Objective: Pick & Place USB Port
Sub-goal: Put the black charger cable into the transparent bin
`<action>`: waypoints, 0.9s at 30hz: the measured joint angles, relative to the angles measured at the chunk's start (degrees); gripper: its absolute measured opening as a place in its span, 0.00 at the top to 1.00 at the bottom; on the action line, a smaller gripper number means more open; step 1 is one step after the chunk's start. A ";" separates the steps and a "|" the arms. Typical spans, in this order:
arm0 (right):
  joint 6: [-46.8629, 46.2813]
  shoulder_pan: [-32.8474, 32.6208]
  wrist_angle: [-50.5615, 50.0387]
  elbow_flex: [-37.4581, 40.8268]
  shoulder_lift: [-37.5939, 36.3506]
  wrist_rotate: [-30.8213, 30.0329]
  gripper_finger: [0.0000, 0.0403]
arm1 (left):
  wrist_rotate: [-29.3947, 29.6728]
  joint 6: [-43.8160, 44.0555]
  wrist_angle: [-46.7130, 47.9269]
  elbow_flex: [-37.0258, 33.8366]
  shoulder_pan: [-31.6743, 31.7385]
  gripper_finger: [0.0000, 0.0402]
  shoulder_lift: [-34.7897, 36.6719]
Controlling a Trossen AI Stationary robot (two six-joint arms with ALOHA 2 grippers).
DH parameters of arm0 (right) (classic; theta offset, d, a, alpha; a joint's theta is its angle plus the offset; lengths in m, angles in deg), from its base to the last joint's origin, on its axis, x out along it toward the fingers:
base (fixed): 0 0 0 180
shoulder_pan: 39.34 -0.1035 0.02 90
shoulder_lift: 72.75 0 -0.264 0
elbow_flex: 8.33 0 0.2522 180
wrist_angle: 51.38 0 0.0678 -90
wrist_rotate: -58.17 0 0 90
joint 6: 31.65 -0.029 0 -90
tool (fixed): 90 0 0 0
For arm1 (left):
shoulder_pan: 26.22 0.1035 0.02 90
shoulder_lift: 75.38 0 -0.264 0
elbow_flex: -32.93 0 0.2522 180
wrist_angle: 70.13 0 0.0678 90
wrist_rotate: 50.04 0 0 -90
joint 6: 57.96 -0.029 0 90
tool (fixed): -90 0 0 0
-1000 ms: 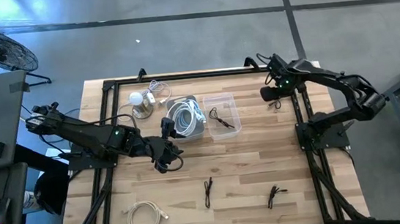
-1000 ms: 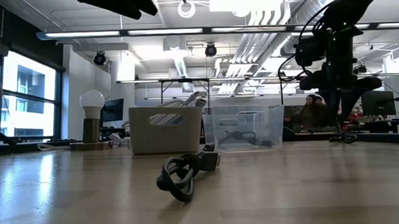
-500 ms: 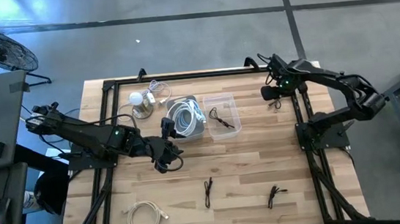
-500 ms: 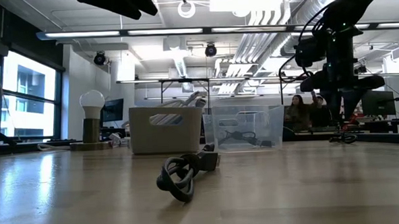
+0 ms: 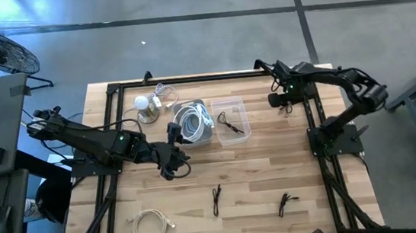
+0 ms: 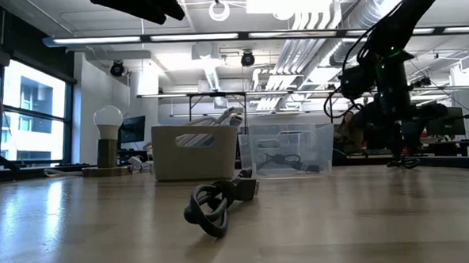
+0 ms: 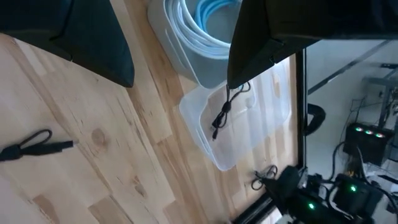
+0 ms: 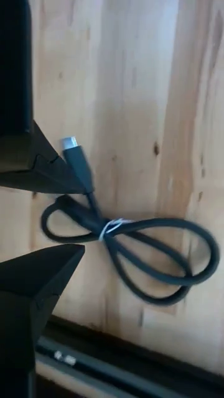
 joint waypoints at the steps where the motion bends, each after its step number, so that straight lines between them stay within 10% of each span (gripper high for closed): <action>1: 0.30 0.00 0.53 0.00 0.47 -0.10 0.67 | 0.01 -0.11 -0.39 -0.57 0.00 0.37 0.00; 11: 6.64 -0.47 -1.42 -0.09 4.20 -3.69 0.96 | 0.06 0.06 -3.70 -4.99 0.02 0.37 0.00; 27: 12.35 -5.37 -2.22 3.08 1.55 -10.24 0.99 | 0.03 1.11 -3.95 -5.09 0.02 0.37 0.00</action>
